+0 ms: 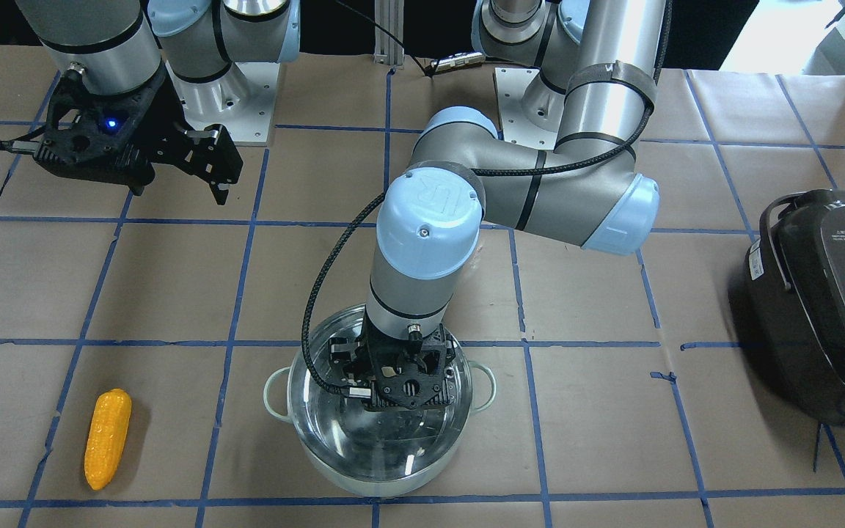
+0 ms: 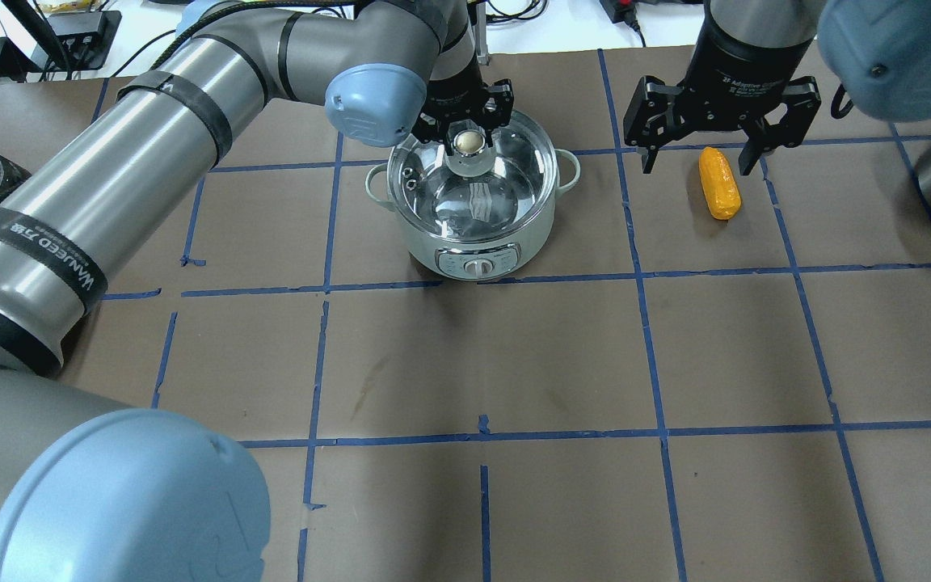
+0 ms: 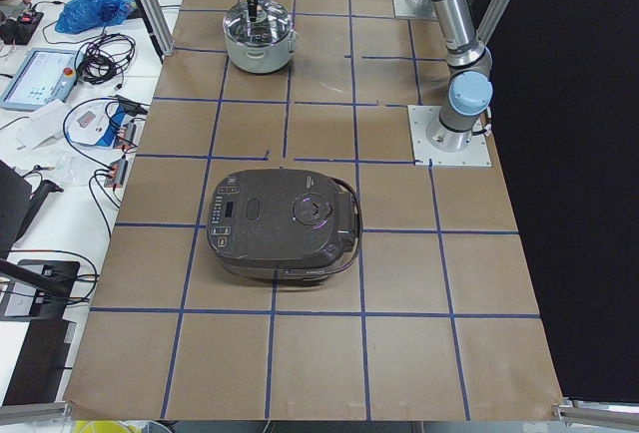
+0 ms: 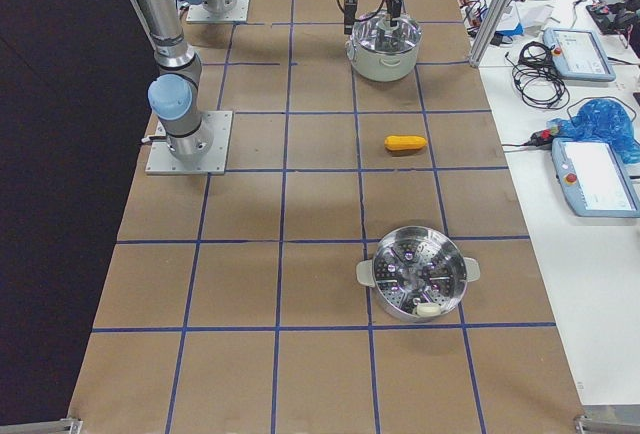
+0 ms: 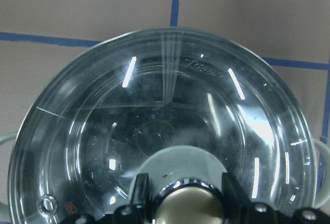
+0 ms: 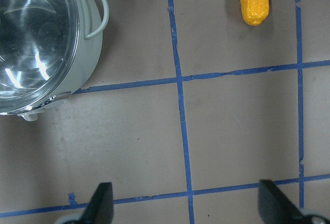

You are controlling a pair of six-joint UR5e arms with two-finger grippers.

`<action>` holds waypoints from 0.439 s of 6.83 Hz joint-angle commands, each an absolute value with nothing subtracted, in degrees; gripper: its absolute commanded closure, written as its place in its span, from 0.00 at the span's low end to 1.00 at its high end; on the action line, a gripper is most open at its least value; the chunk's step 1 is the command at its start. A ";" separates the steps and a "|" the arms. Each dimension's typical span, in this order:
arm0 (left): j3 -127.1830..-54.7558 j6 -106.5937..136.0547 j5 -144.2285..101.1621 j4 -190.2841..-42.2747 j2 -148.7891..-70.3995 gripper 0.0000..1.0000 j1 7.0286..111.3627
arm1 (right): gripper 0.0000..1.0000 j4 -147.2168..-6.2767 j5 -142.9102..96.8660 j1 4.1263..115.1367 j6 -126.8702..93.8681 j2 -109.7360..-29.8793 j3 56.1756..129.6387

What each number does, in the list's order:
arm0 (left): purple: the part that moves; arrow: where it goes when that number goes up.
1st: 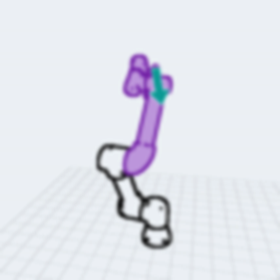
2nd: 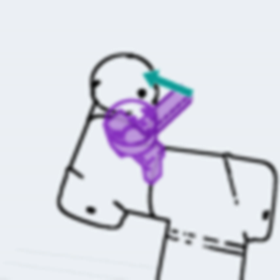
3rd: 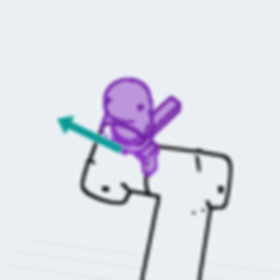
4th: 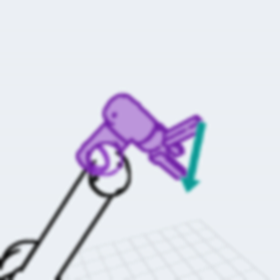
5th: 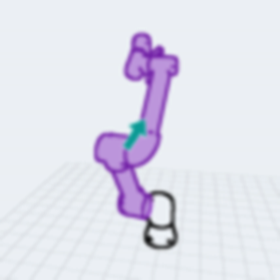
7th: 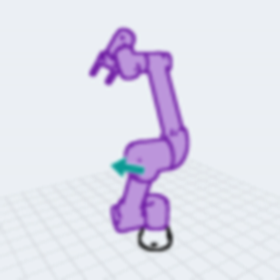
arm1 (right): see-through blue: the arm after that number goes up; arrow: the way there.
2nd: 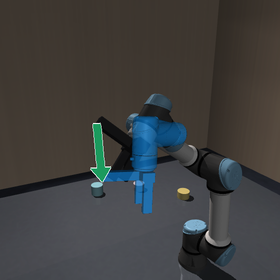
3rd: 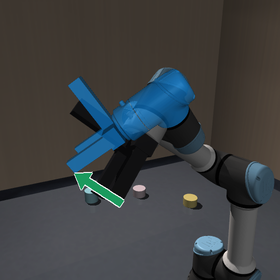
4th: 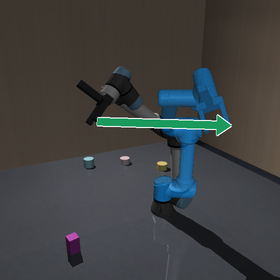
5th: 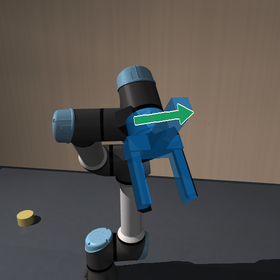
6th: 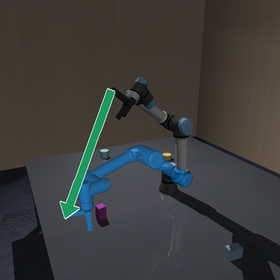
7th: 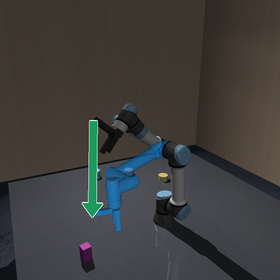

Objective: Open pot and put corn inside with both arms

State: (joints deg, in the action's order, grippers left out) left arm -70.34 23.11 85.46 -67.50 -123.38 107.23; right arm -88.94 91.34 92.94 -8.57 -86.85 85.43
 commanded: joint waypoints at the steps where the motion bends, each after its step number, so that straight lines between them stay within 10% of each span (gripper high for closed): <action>1: -70.14 23.29 85.43 -67.59 -122.70 0.87 107.23 | 0.00 -92.44 91.41 92.12 -8.35 -86.31 84.47; 3: -66.12 21.46 86.13 -74.47 -118.85 0.87 106.70 | 0.01 -94.48 91.32 89.05 -5.11 -82.29 79.40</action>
